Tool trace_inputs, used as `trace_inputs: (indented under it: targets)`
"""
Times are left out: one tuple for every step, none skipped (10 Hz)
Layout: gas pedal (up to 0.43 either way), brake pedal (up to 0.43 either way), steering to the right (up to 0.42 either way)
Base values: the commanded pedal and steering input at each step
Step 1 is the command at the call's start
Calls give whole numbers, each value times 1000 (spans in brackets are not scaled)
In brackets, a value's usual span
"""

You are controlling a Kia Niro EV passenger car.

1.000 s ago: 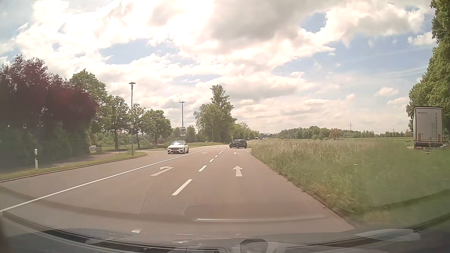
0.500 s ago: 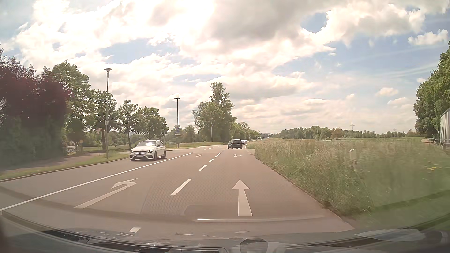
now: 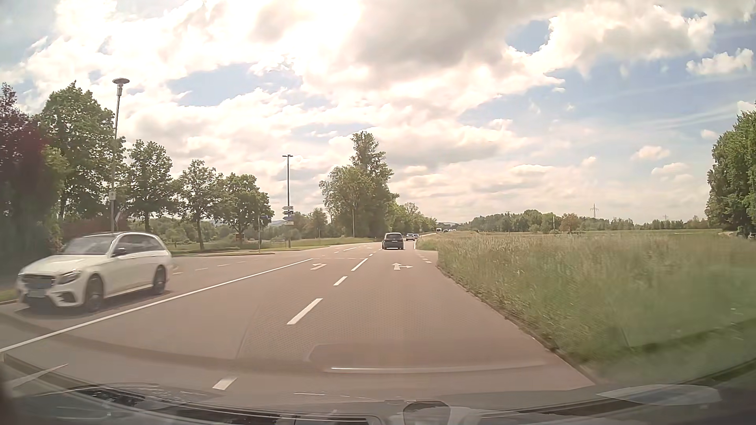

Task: Follow the waypoints while adhering to traffic rules and regulations

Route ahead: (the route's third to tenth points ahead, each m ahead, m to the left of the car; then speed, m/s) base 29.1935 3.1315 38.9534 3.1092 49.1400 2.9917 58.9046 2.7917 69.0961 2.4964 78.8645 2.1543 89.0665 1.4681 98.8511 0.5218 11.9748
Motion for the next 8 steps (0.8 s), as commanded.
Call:
trace_inputs:
  targets:
    - [79, 0, -2]
    - [79, 0, -2]
    - [67, 0, -2]
    - [67, 0, -2]
    - [67, 0, -2]
    - [67, 0, -2]
    - [67, 0, -2]
    - [67, 0, -2]
